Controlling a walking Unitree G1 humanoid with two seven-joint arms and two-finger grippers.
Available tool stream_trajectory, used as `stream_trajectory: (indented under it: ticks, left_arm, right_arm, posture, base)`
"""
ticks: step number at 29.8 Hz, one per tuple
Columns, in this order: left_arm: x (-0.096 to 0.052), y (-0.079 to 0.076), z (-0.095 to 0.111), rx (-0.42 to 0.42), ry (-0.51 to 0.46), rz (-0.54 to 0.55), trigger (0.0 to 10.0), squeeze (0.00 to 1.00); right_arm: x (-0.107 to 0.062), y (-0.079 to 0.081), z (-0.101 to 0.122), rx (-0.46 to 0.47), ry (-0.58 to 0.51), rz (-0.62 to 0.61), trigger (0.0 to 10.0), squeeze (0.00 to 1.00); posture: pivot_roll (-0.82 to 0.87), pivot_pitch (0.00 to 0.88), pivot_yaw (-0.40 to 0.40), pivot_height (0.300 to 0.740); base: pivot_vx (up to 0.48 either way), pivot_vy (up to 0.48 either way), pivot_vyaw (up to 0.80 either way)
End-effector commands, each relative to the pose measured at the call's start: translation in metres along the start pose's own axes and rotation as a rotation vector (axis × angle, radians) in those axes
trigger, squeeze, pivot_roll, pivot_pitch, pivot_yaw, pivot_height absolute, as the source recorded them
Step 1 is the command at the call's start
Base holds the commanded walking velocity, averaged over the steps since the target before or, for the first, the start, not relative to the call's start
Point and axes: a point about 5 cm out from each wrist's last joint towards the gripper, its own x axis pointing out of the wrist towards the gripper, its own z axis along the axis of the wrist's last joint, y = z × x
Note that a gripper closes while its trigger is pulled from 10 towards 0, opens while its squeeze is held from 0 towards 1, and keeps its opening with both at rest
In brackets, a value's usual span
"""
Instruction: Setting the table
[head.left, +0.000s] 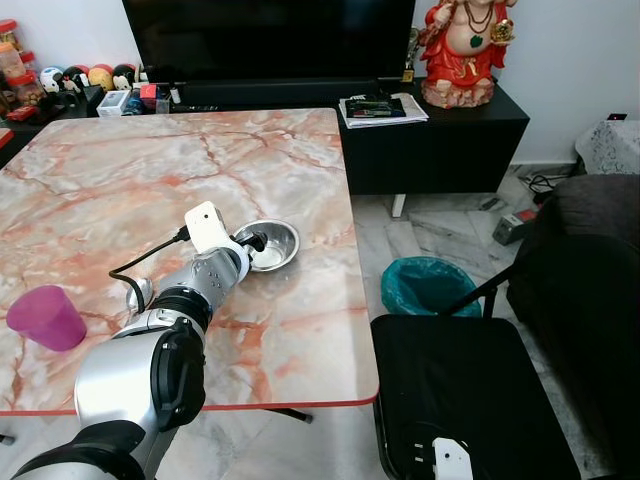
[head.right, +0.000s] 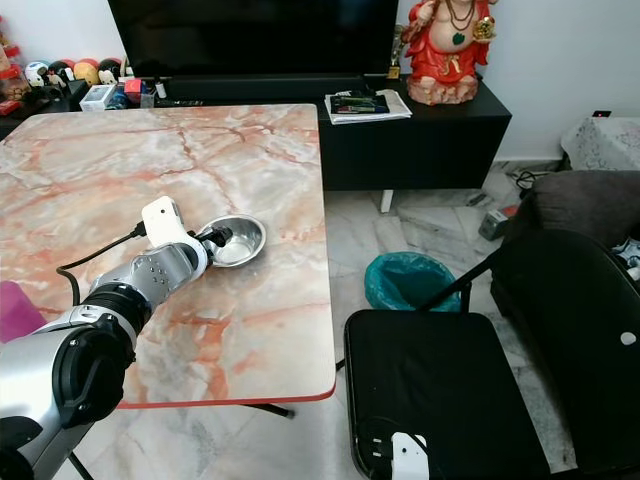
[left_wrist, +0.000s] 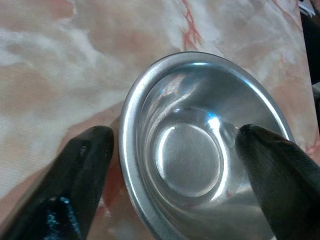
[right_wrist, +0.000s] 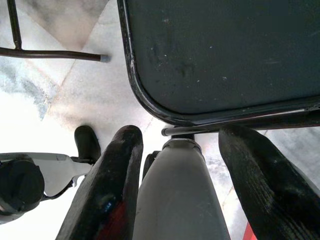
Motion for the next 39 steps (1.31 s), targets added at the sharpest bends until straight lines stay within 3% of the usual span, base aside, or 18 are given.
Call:
stream_trajectory:
  ticks: [1,4,5,7,9,29,30,31,33,38,39]
  left_arm:
    - [0.0002,0.0017,-0.0017,0.003,0.0,0.018,4.5,0.0]
    - [0.0004,0.0026,-0.0035,0.001,0.005,0.025,4.5,0.0]
    - [0.0004,0.0027,-0.004,0.002,0.006,0.026,3.6,0.0]
    - [0.0004,0.0026,-0.0043,0.002,0.007,0.027,3.6,0.0]
    - [0.0004,0.0029,-0.0044,0.008,0.009,0.032,2.0,0.0]
    - [0.0004,0.0076,-0.0083,0.004,0.033,0.05,2.1,0.0]
    - [0.0004,0.0076,-0.0088,0.005,0.035,0.05,1.4,0.0]
    - [0.0004,0.0076,-0.0092,0.006,0.037,0.051,1.4,0.0]
    - [0.0005,0.0081,-0.0104,0.003,0.042,0.053,0.0,0.0]
    - [0.0004,0.0101,-0.0087,-0.007,0.023,0.062,0.0,0.0]
    - [0.0002,0.0105,-0.0029,-0.009,-0.016,0.057,0.0,0.0]
  right_arm:
    - [-0.0004,-0.0007,-0.001,0.015,-0.006,-0.002,10.0,0.0]
    - [-0.0006,-0.0009,-0.0014,0.015,-0.007,-0.001,10.0,0.0]
    - [-0.0006,-0.0011,-0.0016,0.015,-0.007,-0.001,10.0,0.0]
    - [-0.0007,-0.0012,-0.0016,0.015,-0.007,-0.002,10.0,0.0]
    - [-0.0007,-0.0012,-0.0017,0.015,-0.007,-0.001,10.0,0.0]
    - [-0.0003,-0.0006,-0.0004,0.01,-0.007,0.002,10.0,0.0]
    - [-0.0003,-0.0006,-0.0003,0.01,-0.007,0.002,10.0,0.0]
    - [-0.0003,-0.0007,-0.0002,0.009,-0.007,0.002,10.0,0.0]
    - [-0.0002,-0.0004,0.0001,0.009,-0.007,0.003,10.0,0.0]
    - [0.0001,-0.0001,0.0015,0.007,-0.009,0.004,10.0,0.0]
    - [0.0002,-0.0001,0.0021,0.008,-0.011,0.004,10.0,0.0]
  posture:
    - [-0.07,0.05,0.044,0.74]
    - [-0.07,0.055,0.047,0.74]
    - [-0.07,0.055,0.046,0.74]
    - [-0.07,0.055,0.046,0.74]
    - [-0.07,0.056,0.047,0.74]
    - [-0.07,0.054,0.042,0.74]
    - [-0.07,0.053,0.041,0.74]
    - [-0.07,0.053,0.041,0.74]
    - [-0.07,0.051,0.041,0.74]
    - [-0.07,0.043,0.04,0.74]
    - [-0.07,0.038,0.039,0.74]
  base:
    - [0.0,0.0,0.0]
    - [0.0,0.0,0.0]
    - [0.0,0.0,0.0]
    - [0.0,0.0,0.0]
    - [0.0,0.0,0.0]
    - [0.0,0.0,0.0]
    - [0.0,0.0,0.0]
    - [0.0,0.0,0.0]
    - [0.0,0.0,0.0]
    - [0.0,0.0,0.0]
    - [0.0,0.0,0.0]
